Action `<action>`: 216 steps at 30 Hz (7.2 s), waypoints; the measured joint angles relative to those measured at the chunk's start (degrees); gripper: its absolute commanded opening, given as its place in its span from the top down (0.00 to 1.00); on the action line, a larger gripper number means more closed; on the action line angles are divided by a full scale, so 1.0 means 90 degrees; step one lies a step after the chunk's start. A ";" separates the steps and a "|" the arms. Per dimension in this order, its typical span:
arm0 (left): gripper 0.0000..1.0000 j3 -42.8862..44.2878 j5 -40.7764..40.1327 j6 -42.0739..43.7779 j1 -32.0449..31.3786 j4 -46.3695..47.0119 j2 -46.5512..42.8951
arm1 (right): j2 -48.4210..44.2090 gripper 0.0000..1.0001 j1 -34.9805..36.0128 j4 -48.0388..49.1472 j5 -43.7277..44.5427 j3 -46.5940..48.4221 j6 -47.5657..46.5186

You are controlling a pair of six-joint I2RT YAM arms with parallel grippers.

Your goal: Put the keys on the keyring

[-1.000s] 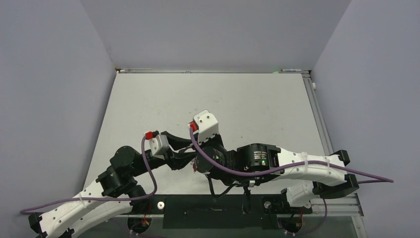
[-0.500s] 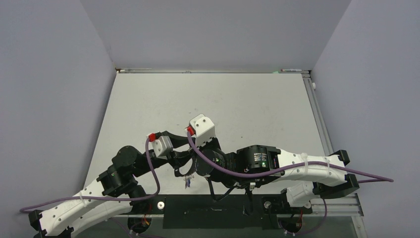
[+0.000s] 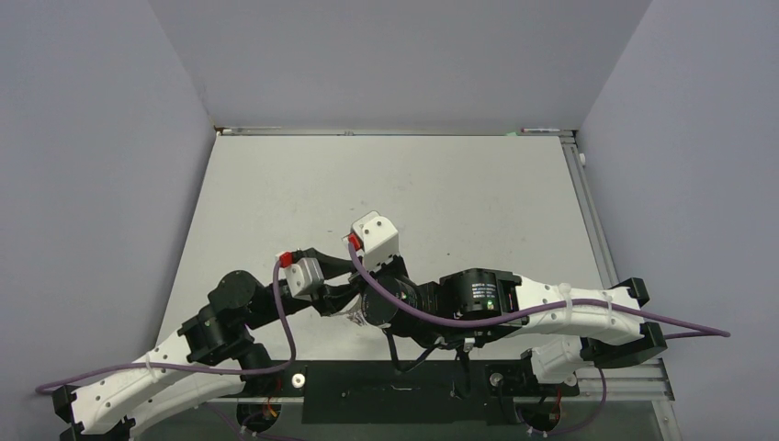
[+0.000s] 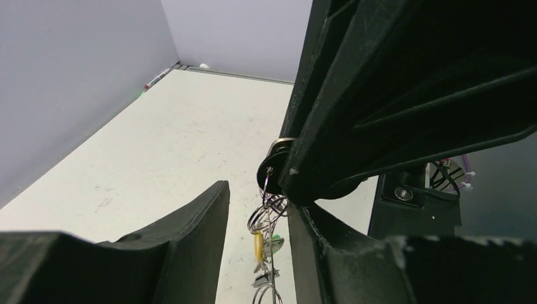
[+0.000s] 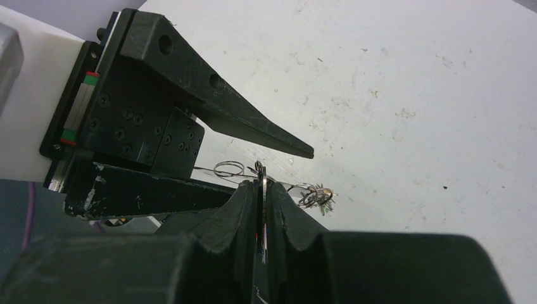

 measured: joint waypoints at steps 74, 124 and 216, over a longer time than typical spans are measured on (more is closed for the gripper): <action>0.62 0.0692 0.1367 0.0617 -0.0593 -0.1069 -0.0702 | -0.1328 0.95 0.0046 0.1457 -0.2628 -0.1273 -0.1581; 1.00 -0.1467 0.0236 -0.2329 -0.0588 0.2229 -0.1554 | -0.3912 0.59 -0.0012 0.3730 -0.2290 -0.3929 -0.3351; 1.00 -0.2446 0.0597 -0.3504 -0.0580 0.4850 -0.1598 | -0.3062 0.41 -0.0619 0.6346 -0.4104 -0.5081 -0.3558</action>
